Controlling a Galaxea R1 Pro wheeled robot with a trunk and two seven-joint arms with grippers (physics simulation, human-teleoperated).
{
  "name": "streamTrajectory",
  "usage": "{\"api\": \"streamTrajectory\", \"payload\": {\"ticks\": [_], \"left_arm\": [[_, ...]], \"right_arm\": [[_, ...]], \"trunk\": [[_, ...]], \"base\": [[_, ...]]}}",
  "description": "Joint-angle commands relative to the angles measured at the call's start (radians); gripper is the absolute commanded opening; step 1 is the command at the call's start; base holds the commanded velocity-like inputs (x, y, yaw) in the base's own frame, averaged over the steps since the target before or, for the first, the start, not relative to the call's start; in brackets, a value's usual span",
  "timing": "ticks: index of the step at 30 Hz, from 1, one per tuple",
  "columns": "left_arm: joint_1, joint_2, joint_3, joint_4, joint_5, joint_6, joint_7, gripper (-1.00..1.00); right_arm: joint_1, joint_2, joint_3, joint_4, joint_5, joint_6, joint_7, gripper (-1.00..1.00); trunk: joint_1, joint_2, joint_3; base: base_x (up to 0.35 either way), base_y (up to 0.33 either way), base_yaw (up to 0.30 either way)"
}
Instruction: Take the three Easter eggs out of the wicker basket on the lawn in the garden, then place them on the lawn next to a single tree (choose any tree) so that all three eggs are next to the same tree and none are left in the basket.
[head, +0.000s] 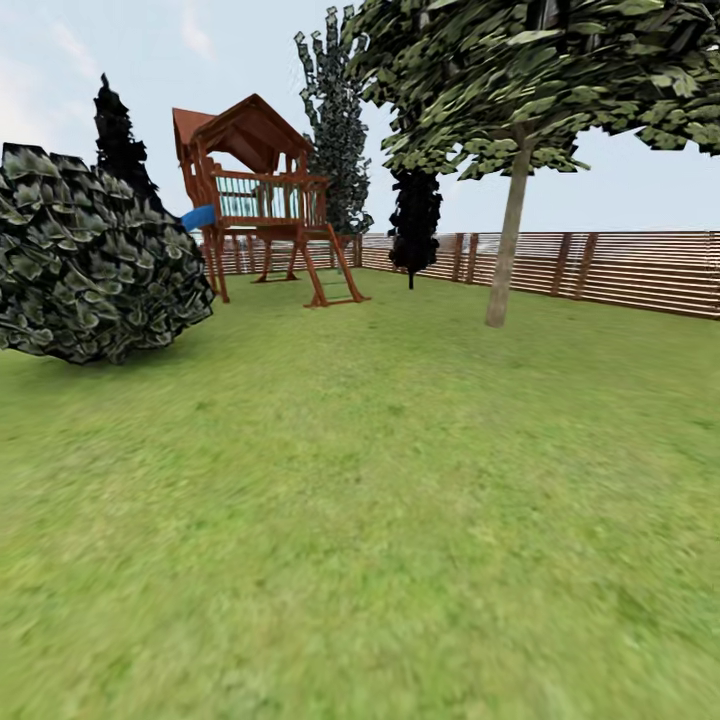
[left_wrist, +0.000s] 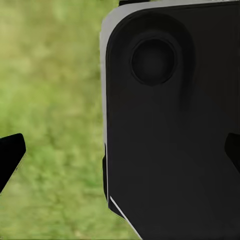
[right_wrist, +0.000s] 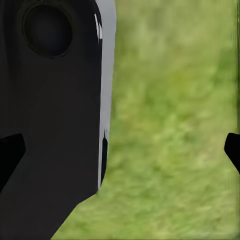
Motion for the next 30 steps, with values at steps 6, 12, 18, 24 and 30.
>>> {"api": "streamTrajectory", "payload": {"ticks": [6,12,18,24,30], "left_arm": [[0.001,0.0,0.0,-0.002,-0.001,0.001,0.001,1.0],[0.001,0.0,0.0,-0.002,-0.001,0.001,0.001,1.0],[0.001,0.0,0.001,-0.002,-0.001,0.001,0.001,1.0],[0.001,0.0,0.001,-0.002,-0.001,0.001,0.001,1.0],[0.001,0.0,0.0,-0.002,-0.001,0.001,0.001,1.0]], "right_arm": [[-0.001,0.0,-0.002,0.001,0.008,0.002,-0.001,1.0],[-0.001,0.0,-0.002,0.001,0.008,0.003,-0.001,1.0],[-0.001,0.0,-0.002,0.001,0.008,0.003,-0.002,1.0],[-0.001,0.0,-0.003,0.001,0.008,0.003,-0.002,1.0],[-0.001,0.0,-0.003,0.001,0.008,0.003,-0.002,1.0]], "trunk": [[0.001,0.0,-0.001],[0.001,0.0,-0.001],[0.001,0.0,-0.001],[0.001,0.0,-0.001],[0.001,0.0,-0.001]], "base": [[0.294,-0.15,-0.128],[0.294,-0.15,-0.009],[0.294,-0.15,0.0],[0.294,-0.15,0.0],[0.294,-0.15,0.0]]}}
